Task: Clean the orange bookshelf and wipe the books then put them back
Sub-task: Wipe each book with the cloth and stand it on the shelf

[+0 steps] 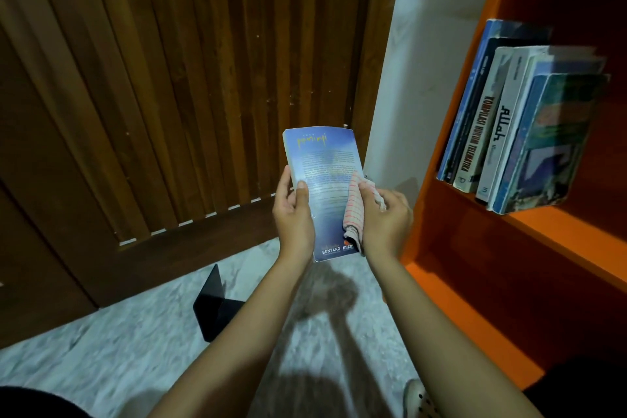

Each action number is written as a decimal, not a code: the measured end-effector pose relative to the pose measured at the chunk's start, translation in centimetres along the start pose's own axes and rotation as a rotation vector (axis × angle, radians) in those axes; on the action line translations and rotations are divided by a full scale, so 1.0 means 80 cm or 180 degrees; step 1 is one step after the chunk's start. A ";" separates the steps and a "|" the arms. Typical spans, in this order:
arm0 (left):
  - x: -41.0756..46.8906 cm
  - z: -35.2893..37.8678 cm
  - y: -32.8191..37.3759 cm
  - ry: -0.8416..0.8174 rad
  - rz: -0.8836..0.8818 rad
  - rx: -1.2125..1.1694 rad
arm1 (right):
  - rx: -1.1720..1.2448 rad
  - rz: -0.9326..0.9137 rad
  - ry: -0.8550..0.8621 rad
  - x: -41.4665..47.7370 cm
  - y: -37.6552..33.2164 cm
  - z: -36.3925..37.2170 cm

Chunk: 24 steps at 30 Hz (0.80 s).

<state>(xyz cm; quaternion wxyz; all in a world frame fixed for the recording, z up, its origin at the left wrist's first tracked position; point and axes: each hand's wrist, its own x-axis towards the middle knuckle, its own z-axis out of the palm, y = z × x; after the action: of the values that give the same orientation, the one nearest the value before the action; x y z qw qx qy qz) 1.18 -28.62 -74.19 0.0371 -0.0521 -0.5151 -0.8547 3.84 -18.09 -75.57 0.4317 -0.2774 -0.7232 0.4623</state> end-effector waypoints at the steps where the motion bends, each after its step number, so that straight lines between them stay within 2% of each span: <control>1: 0.001 0.001 0.001 0.0005 0.0014 -0.0016 | 0.0022 0.0006 -0.0132 -0.003 -0.002 0.000; 8: 0.010 0.001 0.014 -0.0031 0.0185 -0.0023 | 0.0148 -0.0441 -0.1427 -0.012 -0.006 -0.005; 10: 0.011 0.002 0.017 -0.0031 0.0195 -0.0009 | 0.0076 -0.0620 -0.1588 -0.010 -0.004 -0.006; 15: 0.015 -0.001 0.023 0.0008 0.0152 0.0005 | -0.0084 -0.0995 -0.1516 -0.001 -0.003 -0.009; 18: 0.016 -0.004 0.027 0.0014 0.0152 0.0044 | -0.0537 -0.1173 -0.1338 0.002 -0.002 -0.019; 22: 0.018 -0.010 0.033 -0.0156 0.0244 0.0201 | -0.1152 -0.1114 -0.1334 0.008 0.002 -0.027; 24: 0.020 -0.015 0.036 -0.0253 0.0260 0.0289 | -0.1188 -0.1110 -0.1345 0.016 0.006 -0.033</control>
<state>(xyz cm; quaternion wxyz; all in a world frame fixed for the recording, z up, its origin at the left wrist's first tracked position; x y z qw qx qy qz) -0.12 -31.01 -71.99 0.0537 -0.1052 -0.5519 -0.8255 5.53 -15.76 -74.99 0.2865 -0.1216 -0.9055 0.2884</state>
